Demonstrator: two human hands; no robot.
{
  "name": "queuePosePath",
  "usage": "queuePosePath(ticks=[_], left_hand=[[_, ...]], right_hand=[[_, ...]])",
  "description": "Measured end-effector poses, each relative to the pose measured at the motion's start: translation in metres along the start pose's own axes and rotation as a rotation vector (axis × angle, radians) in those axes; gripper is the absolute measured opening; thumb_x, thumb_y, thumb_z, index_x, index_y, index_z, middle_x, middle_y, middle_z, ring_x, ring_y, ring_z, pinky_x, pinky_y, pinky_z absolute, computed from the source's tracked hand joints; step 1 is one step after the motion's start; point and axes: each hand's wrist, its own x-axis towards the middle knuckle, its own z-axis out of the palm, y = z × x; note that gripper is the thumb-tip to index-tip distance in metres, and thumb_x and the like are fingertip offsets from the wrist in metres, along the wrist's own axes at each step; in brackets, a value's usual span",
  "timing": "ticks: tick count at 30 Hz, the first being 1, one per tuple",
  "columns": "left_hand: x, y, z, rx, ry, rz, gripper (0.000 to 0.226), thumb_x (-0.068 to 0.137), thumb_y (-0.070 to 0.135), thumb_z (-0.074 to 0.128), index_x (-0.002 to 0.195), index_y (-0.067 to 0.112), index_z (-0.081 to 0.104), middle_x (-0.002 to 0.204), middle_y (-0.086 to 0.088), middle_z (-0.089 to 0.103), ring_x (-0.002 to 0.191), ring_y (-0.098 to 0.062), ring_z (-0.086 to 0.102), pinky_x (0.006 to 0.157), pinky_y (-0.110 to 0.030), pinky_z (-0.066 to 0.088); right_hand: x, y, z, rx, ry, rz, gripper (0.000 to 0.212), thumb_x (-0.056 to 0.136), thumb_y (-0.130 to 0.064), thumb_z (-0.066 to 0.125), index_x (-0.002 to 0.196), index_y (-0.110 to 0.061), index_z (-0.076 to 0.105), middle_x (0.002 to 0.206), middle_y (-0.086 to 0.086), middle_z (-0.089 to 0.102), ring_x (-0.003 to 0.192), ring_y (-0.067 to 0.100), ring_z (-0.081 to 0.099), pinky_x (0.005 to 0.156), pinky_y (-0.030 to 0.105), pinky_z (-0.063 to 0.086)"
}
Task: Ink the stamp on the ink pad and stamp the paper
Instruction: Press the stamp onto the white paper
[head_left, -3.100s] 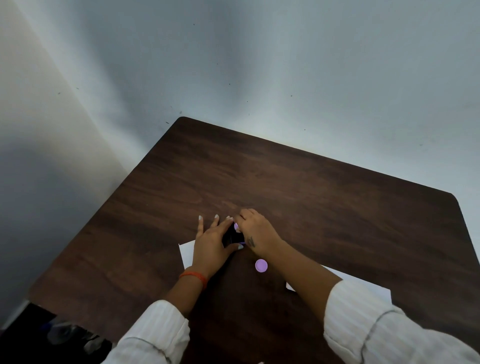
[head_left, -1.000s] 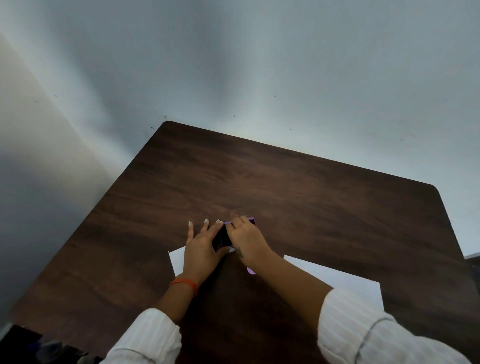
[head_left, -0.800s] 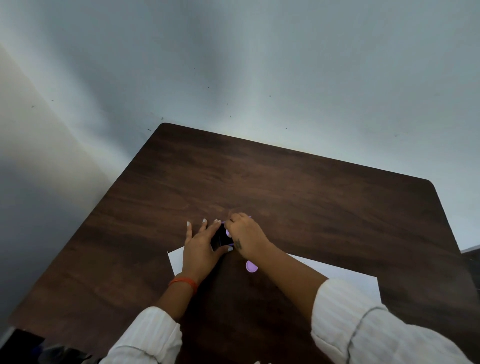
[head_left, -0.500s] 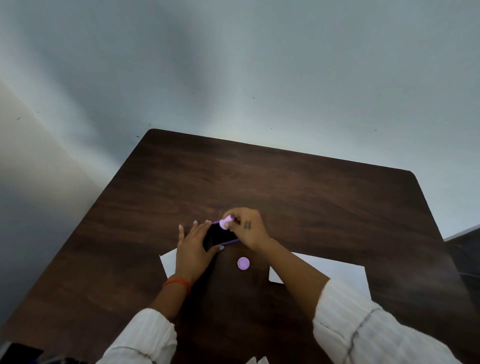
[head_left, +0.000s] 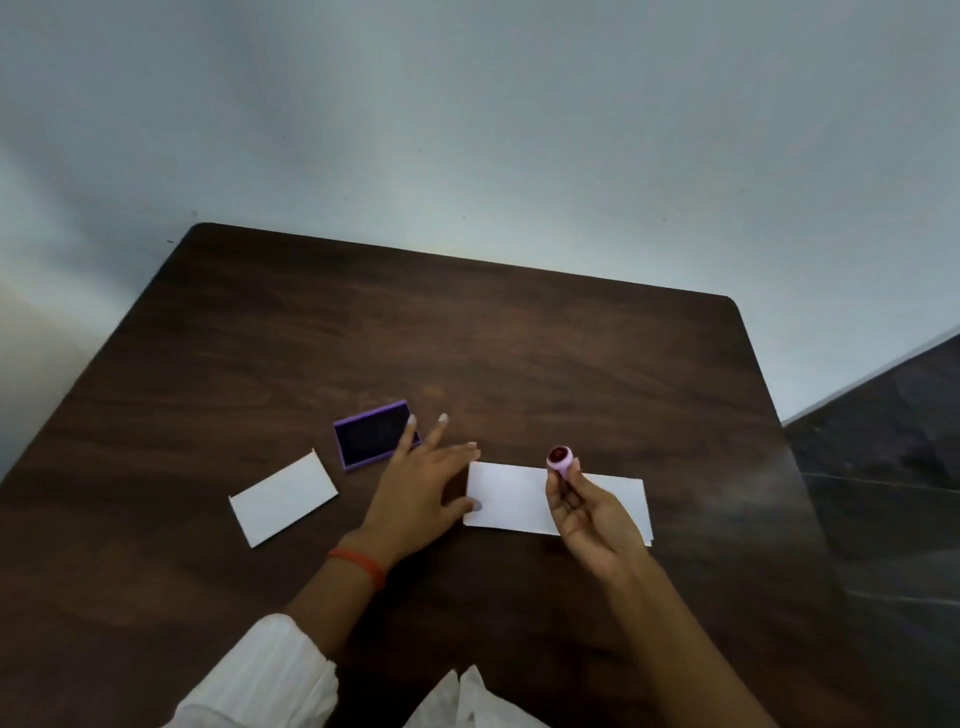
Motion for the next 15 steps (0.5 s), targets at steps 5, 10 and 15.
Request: queuePosePath(ticks=[5,10,15], left_hand=[[0.011,0.006,0.023,0.094,-0.13,0.023,0.067,0.08,0.048,0.059,0.137,0.024,0.034,0.147,0.007,0.039,0.143,-0.014,-0.003,0.113,-0.04,-0.018],[0.001,0.02,0.039,0.071,-0.052,-0.041,0.066,0.079,0.051,0.058,0.135,0.021,0.039,0.147,0.005,0.039,0.143,-0.014,0.0,0.113,-0.038,-0.016],[-0.008,0.032,0.048,0.053,0.001,-0.134,0.069,0.081,0.051,0.055,0.139,0.021,0.031,0.149,0.003,0.034,0.144,-0.017,0.006,0.115,-0.04,-0.013]], right_hand=[[-0.005,-0.002,-0.016,0.031,0.021,0.0,0.015,0.072,-0.004,0.064,0.083,0.003,0.07,0.079,0.015,0.075,0.071,0.019,0.072,0.06,0.028,0.061],[-0.004,-0.01,-0.019,0.019,0.036,-0.012,0.013,0.085,-0.004,0.055,0.088,0.003,0.066,0.078,0.015,0.075,0.069,0.018,0.072,0.067,0.029,0.06],[0.001,-0.009,-0.013,-0.088,0.042,-0.015,0.012,0.081,-0.004,0.059,0.088,0.001,0.068,0.081,0.014,0.075,0.08,0.019,0.069,0.064,0.027,0.061]])
